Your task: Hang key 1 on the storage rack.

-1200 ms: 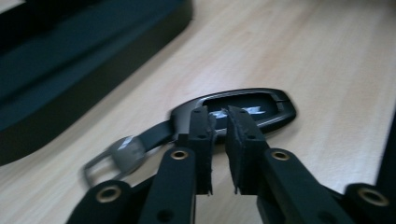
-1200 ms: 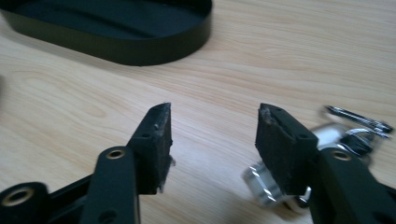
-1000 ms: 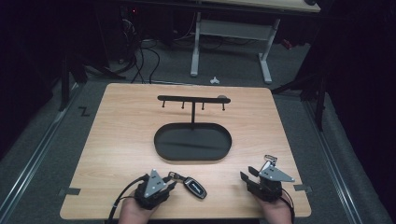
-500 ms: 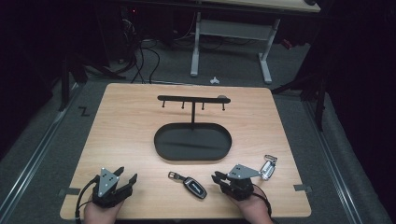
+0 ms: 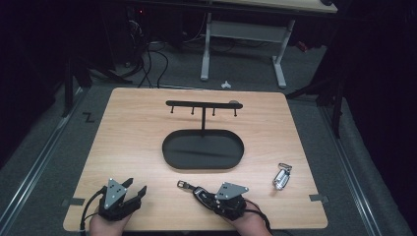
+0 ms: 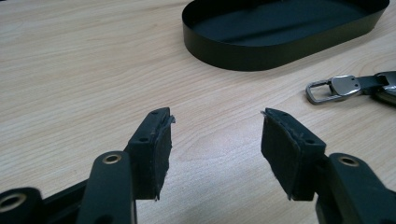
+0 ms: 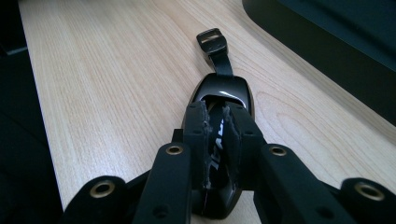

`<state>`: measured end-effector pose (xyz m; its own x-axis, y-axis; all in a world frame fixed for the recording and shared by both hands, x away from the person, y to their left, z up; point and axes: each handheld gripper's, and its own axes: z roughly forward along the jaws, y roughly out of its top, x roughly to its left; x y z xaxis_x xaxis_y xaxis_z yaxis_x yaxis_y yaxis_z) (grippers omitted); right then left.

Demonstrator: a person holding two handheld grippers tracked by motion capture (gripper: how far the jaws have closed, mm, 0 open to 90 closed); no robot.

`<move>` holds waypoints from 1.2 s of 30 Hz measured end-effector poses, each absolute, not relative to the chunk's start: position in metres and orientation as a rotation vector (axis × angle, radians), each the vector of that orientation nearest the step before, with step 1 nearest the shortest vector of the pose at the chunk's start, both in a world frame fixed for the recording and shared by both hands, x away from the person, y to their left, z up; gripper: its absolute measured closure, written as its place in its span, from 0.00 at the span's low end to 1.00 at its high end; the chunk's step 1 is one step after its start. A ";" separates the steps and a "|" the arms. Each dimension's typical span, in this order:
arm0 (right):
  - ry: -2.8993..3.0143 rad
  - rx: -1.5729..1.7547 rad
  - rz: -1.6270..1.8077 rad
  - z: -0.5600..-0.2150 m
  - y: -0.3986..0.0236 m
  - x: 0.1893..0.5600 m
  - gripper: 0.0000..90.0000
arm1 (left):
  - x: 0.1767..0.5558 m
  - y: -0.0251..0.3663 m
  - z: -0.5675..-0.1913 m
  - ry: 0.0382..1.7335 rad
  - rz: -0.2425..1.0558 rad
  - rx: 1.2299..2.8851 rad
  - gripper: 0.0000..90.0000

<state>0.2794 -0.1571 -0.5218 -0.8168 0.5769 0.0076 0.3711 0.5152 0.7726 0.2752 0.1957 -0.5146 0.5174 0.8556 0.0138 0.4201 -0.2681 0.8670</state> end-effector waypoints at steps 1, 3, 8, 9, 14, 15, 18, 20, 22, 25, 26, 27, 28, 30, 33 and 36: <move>2.502 0.805 1.185 -0.522 -0.157 0.280 0.90 | 0.275 0.196 -0.515 1.052 0.626 1.882 0.48; 2.504 0.817 1.174 -0.523 -0.158 0.280 0.93 | 0.275 0.195 -0.515 1.050 0.623 1.884 0.48; 2.512 0.837 1.127 -0.527 -0.160 0.282 0.95 | 0.275 0.195 -0.514 1.045 0.624 1.888 0.48; 2.503 0.844 1.119 -0.527 -0.161 0.283 0.95 | 0.275 0.195 -0.514 1.044 0.623 1.890 0.48; 2.479 0.887 1.102 -0.526 -0.171 0.285 0.95 | 0.275 0.194 -0.513 1.038 0.619 1.888 0.48; 2.472 0.902 1.095 -0.526 -0.174 0.285 0.95 | 0.275 0.193 -0.513 1.034 0.620 1.886 0.48; 2.446 0.948 1.086 -0.526 -0.185 0.287 0.95 | 0.276 0.189 -0.510 1.015 0.617 1.886 0.48; 2.425 0.981 1.072 -0.525 -0.194 0.286 0.95 | 0.278 0.186 -0.509 1.002 0.613 1.884 0.49; 2.405 1.012 1.058 -0.525 -0.203 0.285 0.95 | 0.281 0.182 -0.509 0.988 0.608 1.888 0.49; 2.385 1.041 1.049 -0.525 -0.212 0.283 0.95 | 0.283 0.177 -0.508 0.974 0.601 1.895 0.49; 2.364 1.069 1.033 -0.524 -0.221 0.281 0.95 | 0.286 0.173 -0.508 0.962 0.594 1.901 0.49; 2.356 1.090 1.024 -0.524 -0.226 0.279 0.95 | 0.288 0.171 -0.508 0.955 0.588 1.904 0.49; 2.343 1.103 1.027 -0.524 -0.230 0.278 0.95 | 0.289 0.168 -0.508 0.949 0.586 1.903 0.49; 2.317 1.141 1.014 -0.524 -0.239 0.276 0.95 | 0.290 0.166 -0.508 0.941 0.581 1.906 0.49; 2.290 1.177 1.004 -0.523 -0.249 0.272 0.95 | 0.296 0.159 -0.507 0.918 0.567 1.907 0.49; 2.269 1.205 0.995 -0.523 -0.257 0.268 0.95 | 0.299 0.153 -0.507 0.905 0.557 1.908 0.49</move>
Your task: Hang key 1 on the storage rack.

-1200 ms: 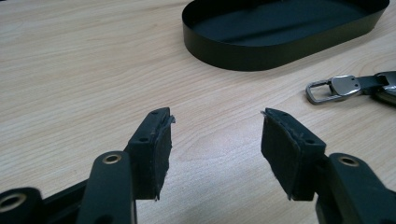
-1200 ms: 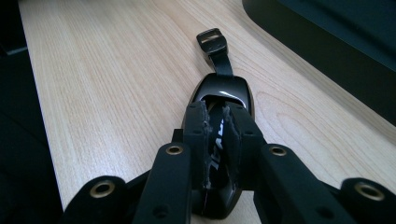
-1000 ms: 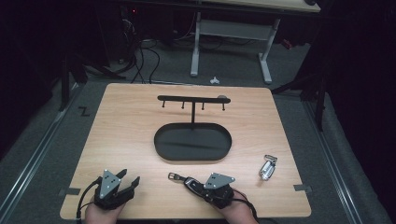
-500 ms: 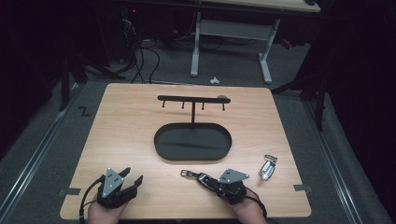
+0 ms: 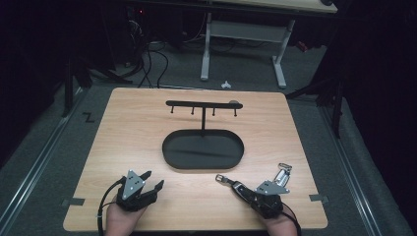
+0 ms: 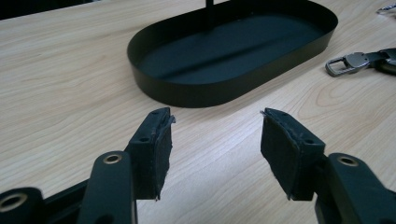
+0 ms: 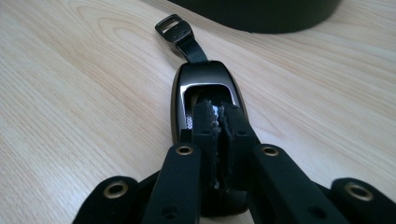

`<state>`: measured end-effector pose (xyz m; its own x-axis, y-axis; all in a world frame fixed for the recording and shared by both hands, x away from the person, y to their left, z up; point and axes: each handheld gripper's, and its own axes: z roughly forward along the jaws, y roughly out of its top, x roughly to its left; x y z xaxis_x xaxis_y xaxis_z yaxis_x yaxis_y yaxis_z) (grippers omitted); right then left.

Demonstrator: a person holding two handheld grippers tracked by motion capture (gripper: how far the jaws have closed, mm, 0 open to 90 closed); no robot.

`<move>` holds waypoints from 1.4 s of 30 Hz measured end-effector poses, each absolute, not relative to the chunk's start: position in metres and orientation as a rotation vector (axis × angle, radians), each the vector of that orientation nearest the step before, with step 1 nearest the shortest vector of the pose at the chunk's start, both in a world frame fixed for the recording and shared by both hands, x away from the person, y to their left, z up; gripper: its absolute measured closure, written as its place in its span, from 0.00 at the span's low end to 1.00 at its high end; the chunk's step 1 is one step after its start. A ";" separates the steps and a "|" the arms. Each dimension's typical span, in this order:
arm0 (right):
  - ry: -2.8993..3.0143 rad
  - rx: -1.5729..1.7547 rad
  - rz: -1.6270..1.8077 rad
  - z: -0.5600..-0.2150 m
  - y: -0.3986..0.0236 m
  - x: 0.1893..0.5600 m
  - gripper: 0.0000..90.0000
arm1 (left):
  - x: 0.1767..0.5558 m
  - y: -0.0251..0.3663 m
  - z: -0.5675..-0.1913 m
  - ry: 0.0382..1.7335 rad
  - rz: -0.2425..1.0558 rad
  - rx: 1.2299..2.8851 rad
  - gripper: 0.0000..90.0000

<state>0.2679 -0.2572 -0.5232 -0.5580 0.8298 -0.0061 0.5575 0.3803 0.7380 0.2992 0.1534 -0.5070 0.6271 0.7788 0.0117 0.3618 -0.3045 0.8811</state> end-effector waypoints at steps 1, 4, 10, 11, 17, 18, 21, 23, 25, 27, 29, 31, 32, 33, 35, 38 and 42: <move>2.263 1.214 0.996 -0.523 -0.259 0.267 0.95 | 0.300 0.152 -0.507 0.901 0.553 1.911 0.49; 2.252 1.223 0.999 -0.524 -0.262 0.264 0.95 | 0.303 0.147 -0.507 0.888 0.544 1.917 0.49; 2.215 1.235 1.051 -0.516 -0.267 0.261 0.86 | 0.304 0.146 -0.508 0.888 0.543 1.920 0.48; 2.209 1.227 1.046 -0.514 -0.269 0.261 0.86 | 0.304 0.147 -0.508 0.891 0.544 1.920 0.48; 2.162 1.273 1.041 -0.511 -0.282 0.268 0.86 | 0.302 0.151 -0.509 0.899 0.566 1.923 0.48; 2.155 1.281 1.037 -0.511 -0.283 0.269 0.86 | 0.302 0.152 -0.510 0.901 0.566 1.920 0.48; 2.145 1.283 1.008 -0.510 -0.286 0.272 0.85 | 0.301 0.154 -0.510 0.901 0.570 1.921 0.48; 2.144 1.299 1.003 -0.510 -0.288 0.275 0.84 | 0.300 0.154 -0.510 0.901 0.573 1.921 0.47; 2.154 1.319 0.980 -0.510 -0.290 0.278 0.84 | 0.300 0.155 -0.511 0.903 0.573 1.922 0.47; 2.173 1.347 0.954 -0.510 -0.291 0.282 0.84 | 0.300 0.156 -0.511 0.902 0.576 1.921 0.46; 2.183 1.363 0.898 -0.509 -0.292 0.285 0.84 | 0.300 0.156 -0.512 0.897 0.574 1.920 0.46; 2.198 1.386 0.851 -0.507 -0.292 0.288 0.84 | 0.300 0.157 -0.512 0.896 0.570 1.919 0.46; 2.203 1.387 0.827 -0.506 -0.291 0.289 0.84 | 0.301 0.158 -0.513 0.895 0.557 1.915 0.46; 2.214 1.392 0.805 -0.504 -0.290 0.289 0.84 | 0.302 0.158 -0.513 0.893 0.554 1.911 0.46; 2.230 1.391 0.768 -0.499 -0.290 0.291 0.84 | 0.302 0.159 -0.514 0.890 0.555 1.913 0.46; 2.245 1.422 0.764 -0.490 -0.291 0.293 0.80 | 0.302 0.158 -0.515 0.892 0.571 1.925 0.46; 2.286 1.429 0.693 -0.483 -0.291 0.298 0.77 | 0.300 0.158 -0.512 0.897 0.553 1.908 0.45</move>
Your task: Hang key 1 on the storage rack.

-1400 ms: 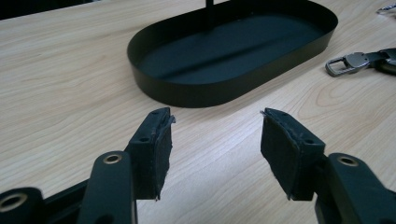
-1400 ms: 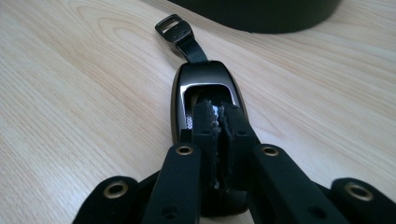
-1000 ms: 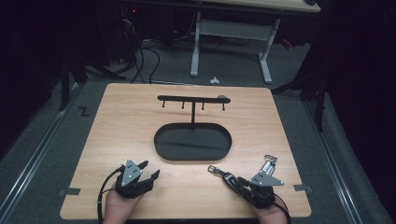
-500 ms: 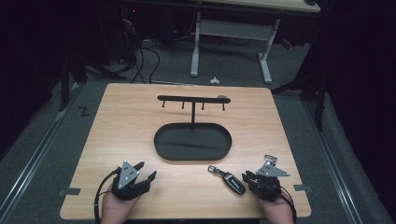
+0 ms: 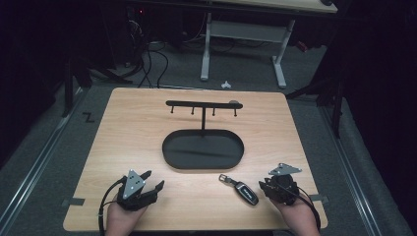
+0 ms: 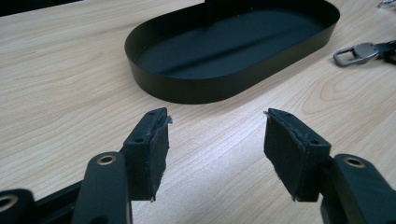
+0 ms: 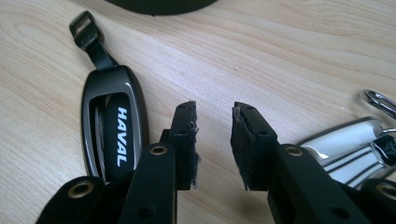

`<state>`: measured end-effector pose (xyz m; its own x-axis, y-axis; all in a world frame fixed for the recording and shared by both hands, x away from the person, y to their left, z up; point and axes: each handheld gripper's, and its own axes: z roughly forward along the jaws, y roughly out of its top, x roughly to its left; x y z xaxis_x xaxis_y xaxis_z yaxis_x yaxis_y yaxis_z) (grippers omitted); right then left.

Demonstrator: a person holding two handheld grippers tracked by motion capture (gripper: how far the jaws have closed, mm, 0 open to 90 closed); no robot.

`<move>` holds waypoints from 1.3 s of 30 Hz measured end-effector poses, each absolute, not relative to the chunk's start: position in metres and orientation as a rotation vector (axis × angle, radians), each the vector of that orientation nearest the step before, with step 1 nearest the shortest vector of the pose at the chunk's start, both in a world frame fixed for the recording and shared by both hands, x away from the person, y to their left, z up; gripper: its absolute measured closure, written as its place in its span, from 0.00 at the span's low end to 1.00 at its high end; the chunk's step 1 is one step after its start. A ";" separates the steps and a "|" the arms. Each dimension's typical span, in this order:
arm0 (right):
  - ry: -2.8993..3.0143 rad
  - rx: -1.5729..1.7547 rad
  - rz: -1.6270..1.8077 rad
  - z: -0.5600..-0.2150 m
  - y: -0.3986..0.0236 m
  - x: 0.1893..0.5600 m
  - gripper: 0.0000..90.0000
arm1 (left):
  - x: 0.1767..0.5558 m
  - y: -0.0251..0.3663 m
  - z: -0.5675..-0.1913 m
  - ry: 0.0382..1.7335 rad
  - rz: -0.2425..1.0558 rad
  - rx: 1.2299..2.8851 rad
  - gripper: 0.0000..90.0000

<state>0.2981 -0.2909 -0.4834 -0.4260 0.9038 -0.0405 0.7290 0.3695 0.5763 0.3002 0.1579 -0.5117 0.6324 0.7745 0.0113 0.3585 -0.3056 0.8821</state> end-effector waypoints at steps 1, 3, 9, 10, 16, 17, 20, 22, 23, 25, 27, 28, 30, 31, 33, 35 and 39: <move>2.295 1.427 0.689 -0.483 -0.291 0.299 0.76 | 0.299 0.158 -0.511 0.894 0.554 1.901 0.45; 2.318 1.435 0.658 -0.481 -0.292 0.302 0.73 | 0.298 0.158 -0.510 0.886 0.553 1.890 0.45; 2.382 1.431 0.584 -0.478 -0.291 0.307 0.70 | 0.299 0.158 -0.509 0.882 0.543 1.890 0.46; 2.410 1.427 0.547 -0.479 -0.290 0.308 0.69 | 0.298 0.158 -0.509 0.879 0.547 1.891 0.46; 2.479 1.425 0.454 -0.480 -0.290 0.312 0.67 | 0.296 0.156 -0.512 0.856 0.587 1.917 0.46; 2.494 1.424 0.436 -0.479 -0.290 0.313 0.67 | 0.296 0.156 -0.512 0.853 0.588 1.919 0.46; 2.527 1.413 0.388 -0.477 -0.288 0.317 0.65 | 0.296 0.155 -0.512 0.849 0.586 1.920 0.46; 2.555 1.405 0.352 -0.474 -0.286 0.320 0.62 | 0.296 0.155 -0.512 0.845 0.582 1.919 0.46; 2.562 1.403 0.333 -0.474 -0.285 0.321 0.61 | 0.296 0.155 -0.512 0.844 0.583 1.920 0.46; 2.585 1.403 0.299 -0.474 -0.283 0.324 0.59 | 0.296 0.155 -0.512 0.841 0.583 1.920 0.46; 2.603 1.411 0.275 -0.474 -0.281 0.327 0.57 | 0.297 0.154 -0.513 0.836 0.575 1.925 0.45; 2.613 1.414 0.258 -0.473 -0.280 0.328 0.57 | 0.297 0.154 -0.513 0.834 0.574 1.931 0.45; 2.630 1.408 0.228 -0.473 -0.278 0.330 0.56 | 0.297 0.154 -0.513 0.830 0.577 1.935 0.45; 2.641 1.410 0.215 -0.473 -0.277 0.332 0.55 | 0.297 0.154 -0.513 0.829 0.578 1.935 0.44; 2.663 1.404 0.186 -0.473 -0.276 0.334 0.54 | 0.296 0.154 -0.513 0.828 0.583 1.933 0.44; 2.666 1.403 0.173 -0.473 -0.275 0.335 0.53 | 0.296 0.155 -0.512 0.827 0.585 1.929 0.44; 2.688 1.390 0.106 -0.471 -0.271 0.340 0.51 | 0.296 0.156 -0.512 0.827 0.588 1.924 0.44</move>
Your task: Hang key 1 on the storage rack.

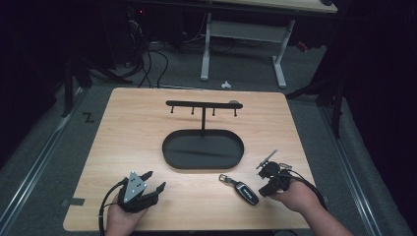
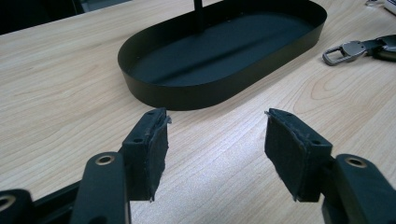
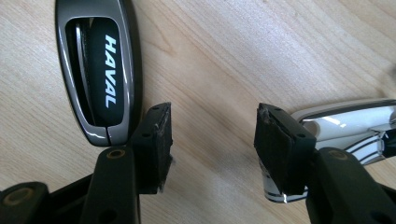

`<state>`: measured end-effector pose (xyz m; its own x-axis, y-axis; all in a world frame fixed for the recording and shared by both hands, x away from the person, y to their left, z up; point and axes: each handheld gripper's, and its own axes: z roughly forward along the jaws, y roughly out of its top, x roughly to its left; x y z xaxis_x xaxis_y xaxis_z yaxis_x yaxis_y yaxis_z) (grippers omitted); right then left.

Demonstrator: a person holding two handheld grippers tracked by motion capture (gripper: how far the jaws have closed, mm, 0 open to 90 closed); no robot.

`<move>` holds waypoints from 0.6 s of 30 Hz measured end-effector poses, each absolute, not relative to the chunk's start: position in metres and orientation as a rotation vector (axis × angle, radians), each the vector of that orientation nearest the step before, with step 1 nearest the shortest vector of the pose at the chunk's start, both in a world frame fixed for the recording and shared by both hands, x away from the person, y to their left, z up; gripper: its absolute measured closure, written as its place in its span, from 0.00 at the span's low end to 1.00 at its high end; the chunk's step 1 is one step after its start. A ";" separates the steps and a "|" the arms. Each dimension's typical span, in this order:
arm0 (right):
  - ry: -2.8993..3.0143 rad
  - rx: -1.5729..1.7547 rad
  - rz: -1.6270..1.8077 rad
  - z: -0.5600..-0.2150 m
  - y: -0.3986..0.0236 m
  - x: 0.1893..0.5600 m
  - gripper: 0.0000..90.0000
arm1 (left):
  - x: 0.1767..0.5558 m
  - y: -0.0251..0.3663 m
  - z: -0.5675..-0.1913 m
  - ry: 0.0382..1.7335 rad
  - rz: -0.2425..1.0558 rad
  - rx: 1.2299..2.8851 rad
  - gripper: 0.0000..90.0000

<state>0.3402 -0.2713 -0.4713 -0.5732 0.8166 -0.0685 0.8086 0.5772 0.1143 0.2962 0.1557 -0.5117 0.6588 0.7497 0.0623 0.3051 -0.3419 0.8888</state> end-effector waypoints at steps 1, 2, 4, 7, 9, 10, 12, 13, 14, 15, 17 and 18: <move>2.692 1.390 0.101 -0.470 -0.270 0.341 0.51 | 0.296 0.156 -0.511 0.825 0.590 1.925 0.44; 2.695 1.384 0.101 -0.468 -0.269 0.342 0.51 | 0.296 0.155 -0.511 0.823 0.591 1.924 0.44; 2.703 1.366 0.107 -0.464 -0.265 0.343 0.50 | 0.296 0.155 -0.511 0.822 0.591 1.924 0.44; 2.711 1.361 0.130 -0.457 -0.256 0.345 0.47 | 0.296 0.155 -0.511 0.820 0.590 1.925 0.44; 2.724 1.330 0.145 -0.455 -0.249 0.347 0.46 | 0.296 0.155 -0.511 0.820 0.587 1.925 0.44; 2.734 1.302 0.150 -0.454 -0.246 0.348 0.46 | 0.296 0.155 -0.511 0.820 0.586 1.923 0.44; 2.740 1.305 0.154 -0.453 -0.241 0.349 0.46 | 0.296 0.155 -0.511 0.822 0.584 1.918 0.44; 2.757 1.277 0.163 -0.454 -0.234 0.352 0.46 | 0.296 0.155 -0.511 0.826 0.575 1.911 0.44; 2.761 1.275 0.153 -0.455 -0.230 0.353 0.45 | 0.296 0.156 -0.510 0.826 0.571 1.910 0.44; 2.771 1.267 0.151 -0.456 -0.225 0.354 0.44 | 0.296 0.156 -0.510 0.826 0.573 1.909 0.44; 2.788 1.244 0.147 -0.457 -0.217 0.357 0.43 | 0.296 0.157 -0.510 0.827 0.573 1.906 0.44; 2.800 1.219 0.152 -0.459 -0.213 0.358 0.43 | 0.296 0.157 -0.510 0.827 0.572 1.905 0.44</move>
<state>0.3582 -0.2133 -0.4585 -0.6794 0.7328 -0.0374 0.7245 0.6780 0.1241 0.2963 0.1568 -0.5100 0.6618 0.7484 0.0435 0.3050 -0.3218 0.8963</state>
